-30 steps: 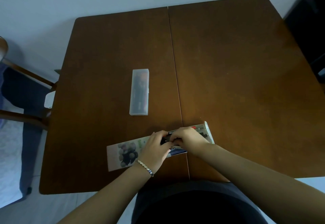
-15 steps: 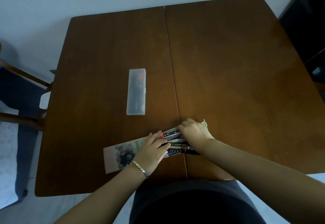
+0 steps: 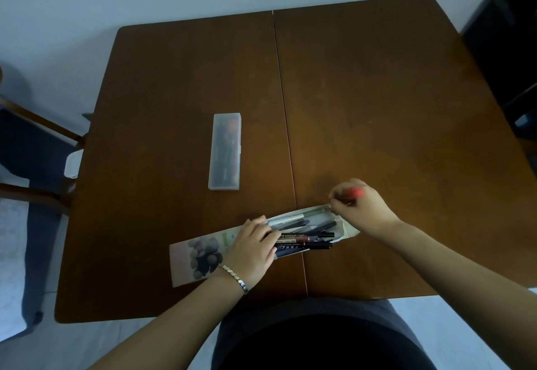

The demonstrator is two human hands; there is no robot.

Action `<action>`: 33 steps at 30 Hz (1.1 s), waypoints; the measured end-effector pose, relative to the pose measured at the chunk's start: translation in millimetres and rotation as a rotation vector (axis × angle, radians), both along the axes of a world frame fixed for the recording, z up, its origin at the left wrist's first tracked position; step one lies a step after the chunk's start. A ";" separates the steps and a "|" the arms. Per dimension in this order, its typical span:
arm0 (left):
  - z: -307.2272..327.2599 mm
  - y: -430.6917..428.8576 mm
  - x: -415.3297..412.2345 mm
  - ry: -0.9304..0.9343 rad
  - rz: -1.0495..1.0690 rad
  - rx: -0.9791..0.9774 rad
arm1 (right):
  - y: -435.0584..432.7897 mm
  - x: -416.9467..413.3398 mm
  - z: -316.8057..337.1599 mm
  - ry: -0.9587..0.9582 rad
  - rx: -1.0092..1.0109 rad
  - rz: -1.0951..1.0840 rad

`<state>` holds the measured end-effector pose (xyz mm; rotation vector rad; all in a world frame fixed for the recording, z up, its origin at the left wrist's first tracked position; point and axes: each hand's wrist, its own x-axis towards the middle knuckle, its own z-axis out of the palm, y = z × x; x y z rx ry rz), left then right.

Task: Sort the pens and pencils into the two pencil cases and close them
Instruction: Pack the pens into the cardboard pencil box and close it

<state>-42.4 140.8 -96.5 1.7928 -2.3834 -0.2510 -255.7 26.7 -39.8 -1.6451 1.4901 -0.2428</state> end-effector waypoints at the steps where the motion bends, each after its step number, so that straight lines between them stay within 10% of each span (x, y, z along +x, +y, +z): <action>1: 0.7 -0.4 -1.6 -0.012 0.009 0.009 | 2.7 -0.5 2.0 -0.194 0.095 -0.128; 4: 0.6 -0.7 -2.9 -0.021 0.014 0.024 | 7.9 3.2 5.7 -0.539 0.325 -0.347; 12: 2.1 -3.8 -0.8 -0.023 0.010 0.051 | 6.9 5.6 4.0 -0.687 0.316 -0.496; 20: 7.3 -3.4 -2.0 -0.012 0.031 0.072 | 22.9 9.4 -10.9 -0.310 0.110 -0.350; 24: 9.2 -2.2 -2.0 0.011 0.051 0.107 | 33.9 30.9 -22.3 -0.485 0.350 -0.399; 33: 14.1 -1.1 -1.5 0.009 0.039 0.183 | 39.1 65.8 -37.3 0.123 -0.134 0.346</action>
